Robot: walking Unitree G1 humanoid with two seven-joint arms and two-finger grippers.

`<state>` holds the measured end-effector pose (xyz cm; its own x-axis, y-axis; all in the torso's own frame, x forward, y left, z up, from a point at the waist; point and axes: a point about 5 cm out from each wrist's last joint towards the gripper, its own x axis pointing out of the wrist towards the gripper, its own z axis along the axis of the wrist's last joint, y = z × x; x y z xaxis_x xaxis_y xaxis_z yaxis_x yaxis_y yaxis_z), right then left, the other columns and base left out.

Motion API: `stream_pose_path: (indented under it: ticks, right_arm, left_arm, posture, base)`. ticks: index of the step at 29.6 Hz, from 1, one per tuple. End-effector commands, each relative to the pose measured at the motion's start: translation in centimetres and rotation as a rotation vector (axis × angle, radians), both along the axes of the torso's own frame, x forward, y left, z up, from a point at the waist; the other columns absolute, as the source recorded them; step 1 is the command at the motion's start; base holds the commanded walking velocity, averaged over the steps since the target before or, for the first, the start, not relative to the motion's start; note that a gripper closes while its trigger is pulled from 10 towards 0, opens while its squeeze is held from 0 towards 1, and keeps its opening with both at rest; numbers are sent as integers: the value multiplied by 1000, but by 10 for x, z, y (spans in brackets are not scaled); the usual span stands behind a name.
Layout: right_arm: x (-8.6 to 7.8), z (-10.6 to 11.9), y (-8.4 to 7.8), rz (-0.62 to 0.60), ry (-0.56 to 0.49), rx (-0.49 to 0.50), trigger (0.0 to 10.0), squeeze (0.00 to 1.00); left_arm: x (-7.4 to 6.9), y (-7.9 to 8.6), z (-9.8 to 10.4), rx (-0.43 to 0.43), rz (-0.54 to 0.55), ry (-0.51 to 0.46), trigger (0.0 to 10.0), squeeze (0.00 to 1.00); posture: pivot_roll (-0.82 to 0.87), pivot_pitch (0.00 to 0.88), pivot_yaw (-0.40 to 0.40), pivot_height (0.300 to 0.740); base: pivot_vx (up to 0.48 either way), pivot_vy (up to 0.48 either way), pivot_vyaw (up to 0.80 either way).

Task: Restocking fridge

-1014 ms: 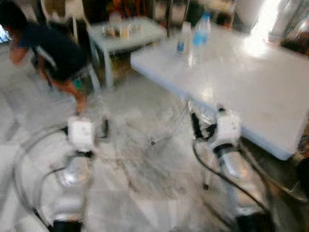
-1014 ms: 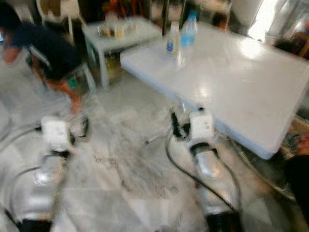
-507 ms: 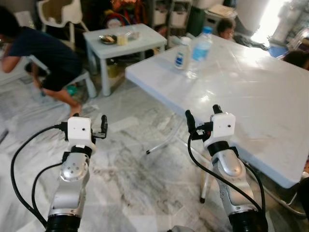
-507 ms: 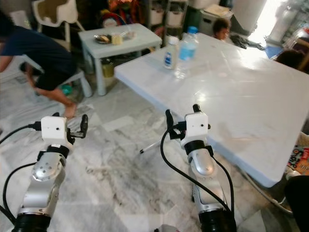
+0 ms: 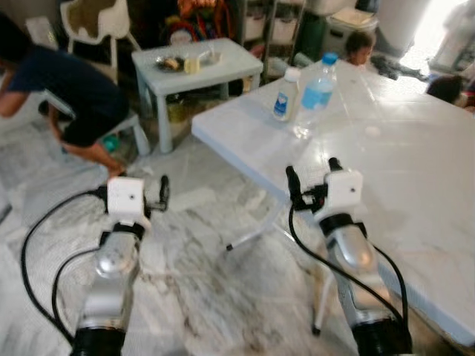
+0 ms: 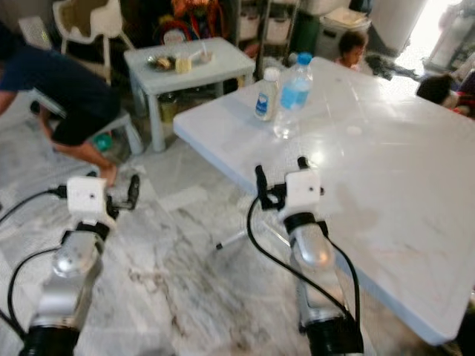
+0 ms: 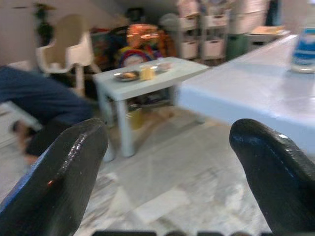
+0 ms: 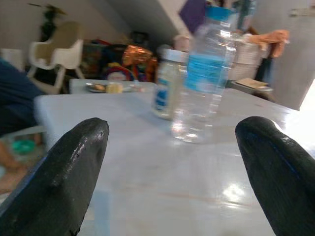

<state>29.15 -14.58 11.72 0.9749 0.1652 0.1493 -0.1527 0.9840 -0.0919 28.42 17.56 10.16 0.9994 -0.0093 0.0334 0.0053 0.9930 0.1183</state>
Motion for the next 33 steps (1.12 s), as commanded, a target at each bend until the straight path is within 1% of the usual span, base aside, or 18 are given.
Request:
stream_pose_path:
  ticks: [1, 4, 9, 18, 25, 30, 33]
  right_arm:
    - [-1, -1, -10, -35, 1, -13, 10000, 0]
    - [-1, -1, -10, -33, 0, -17, 10000, 0]
    - [-2, -2, -10, -34, 6, -18, 10000, 0]
    - [-3, -6, -6, -23, 22, -8, 10000, 0]
    - [-2, -8, -4, -16, 27, -15, 10000, 0]
    - [-4, -11, -2, -11, 33, -15, 10000, 0]
    - [-5, -12, 1, -5, 35, -15, 10000, 0]
  left_arm:
    - [3, -11, 4, -14, -31, -18, 10000, 0]
    - [3, -11, 4, -18, -33, -17, 10000, 0]
    - [4, -12, 3, -46, -36, -8, 10000, 0]
    - [5, -14, 4, -45, -47, -17, 10000, 0]
    - [5, -14, 3, -41, -47, -15, 10000, 0]
    - [4, -15, 3, -38, -55, -18, 10000, 0]
    - [5, -14, 4, -23, -56, -18, 10000, 0]
  posture:
    - [11, 0, -37, 740]
    - [11, 0, -38, 740]
    - [10, 0, -36, 740]
    - [11, 0, -38, 740]
    - [14, 0, -40, 740]
    - [16, 0, -40, 740]
    - [18, 0, -40, 740]
  base:
    - [428, 0, 0]
    - [428, 0, 0]
    - [332, 343, -86]
    - [262, 402, -783]
    - [255, 407, 0]
    - [0, 420, 0]
    - [0, 170, 0]
